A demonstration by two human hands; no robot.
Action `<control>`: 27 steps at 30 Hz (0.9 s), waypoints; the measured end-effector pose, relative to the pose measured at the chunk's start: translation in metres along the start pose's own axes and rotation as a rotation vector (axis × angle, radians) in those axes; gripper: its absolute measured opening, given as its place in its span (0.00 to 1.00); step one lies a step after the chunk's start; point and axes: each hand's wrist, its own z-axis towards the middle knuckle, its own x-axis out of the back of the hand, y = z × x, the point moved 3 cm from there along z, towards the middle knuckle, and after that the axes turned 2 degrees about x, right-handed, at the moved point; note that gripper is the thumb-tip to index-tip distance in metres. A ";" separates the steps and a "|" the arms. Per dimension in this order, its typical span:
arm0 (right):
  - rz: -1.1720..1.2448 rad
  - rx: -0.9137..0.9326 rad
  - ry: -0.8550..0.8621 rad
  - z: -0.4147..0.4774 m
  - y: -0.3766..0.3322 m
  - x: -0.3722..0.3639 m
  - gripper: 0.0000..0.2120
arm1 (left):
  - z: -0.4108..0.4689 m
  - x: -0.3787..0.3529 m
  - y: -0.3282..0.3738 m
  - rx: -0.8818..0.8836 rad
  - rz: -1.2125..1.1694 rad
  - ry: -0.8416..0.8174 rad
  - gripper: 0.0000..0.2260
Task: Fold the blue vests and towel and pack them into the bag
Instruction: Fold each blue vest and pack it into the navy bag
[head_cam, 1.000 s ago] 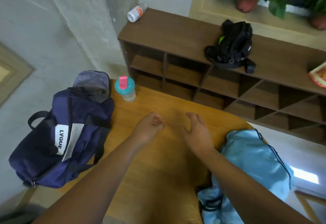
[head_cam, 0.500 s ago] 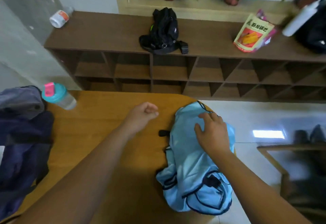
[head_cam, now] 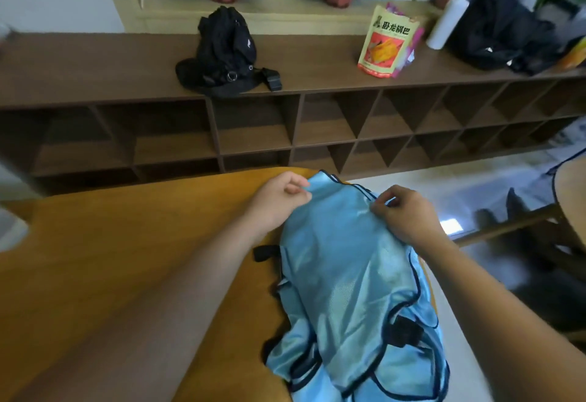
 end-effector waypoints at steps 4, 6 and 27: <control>0.005 0.126 0.059 0.000 0.000 -0.002 0.06 | 0.007 -0.008 -0.014 -0.110 -0.020 0.013 0.06; 0.030 0.180 0.113 -0.001 -0.009 0.007 0.07 | 0.009 -0.009 -0.015 -0.148 -0.024 0.014 0.06; 0.034 1.061 0.229 -0.285 -0.095 0.074 0.09 | -0.272 0.012 0.050 -0.852 0.519 0.408 0.10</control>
